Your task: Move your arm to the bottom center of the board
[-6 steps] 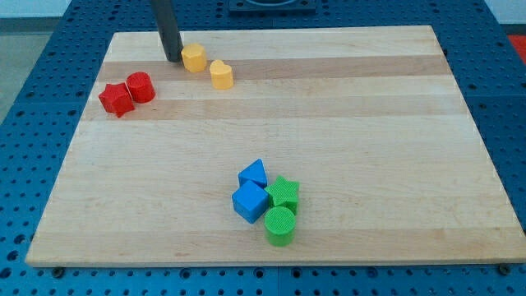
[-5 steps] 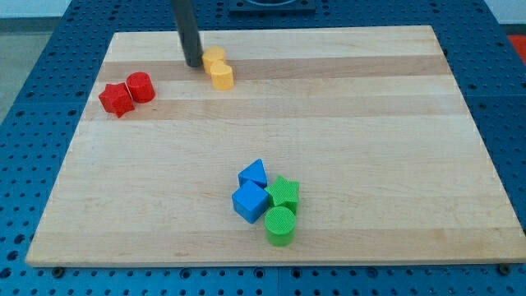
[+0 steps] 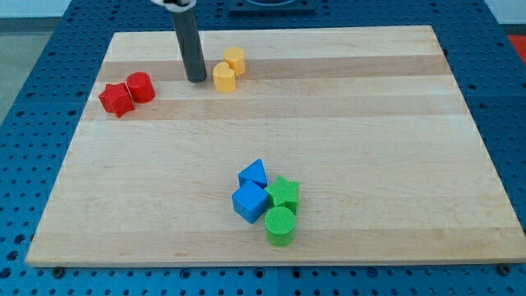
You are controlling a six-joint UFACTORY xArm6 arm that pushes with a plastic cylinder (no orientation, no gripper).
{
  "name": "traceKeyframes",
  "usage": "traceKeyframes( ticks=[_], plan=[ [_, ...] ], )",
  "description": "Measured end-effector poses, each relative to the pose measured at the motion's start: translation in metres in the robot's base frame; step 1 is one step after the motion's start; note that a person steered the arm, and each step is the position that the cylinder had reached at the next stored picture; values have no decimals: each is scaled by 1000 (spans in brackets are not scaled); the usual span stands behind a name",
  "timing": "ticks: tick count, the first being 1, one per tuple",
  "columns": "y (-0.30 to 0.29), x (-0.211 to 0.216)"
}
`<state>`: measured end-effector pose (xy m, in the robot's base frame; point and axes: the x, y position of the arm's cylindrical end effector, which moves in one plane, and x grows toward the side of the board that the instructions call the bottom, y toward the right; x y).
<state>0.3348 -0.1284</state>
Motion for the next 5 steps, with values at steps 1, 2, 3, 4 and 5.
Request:
traceKeyframes(
  ticks=[1,2,3,4,5],
  plan=[
    [0,60],
    [0,147],
    [0,236],
    [1,284],
    [34,283]
  ],
)
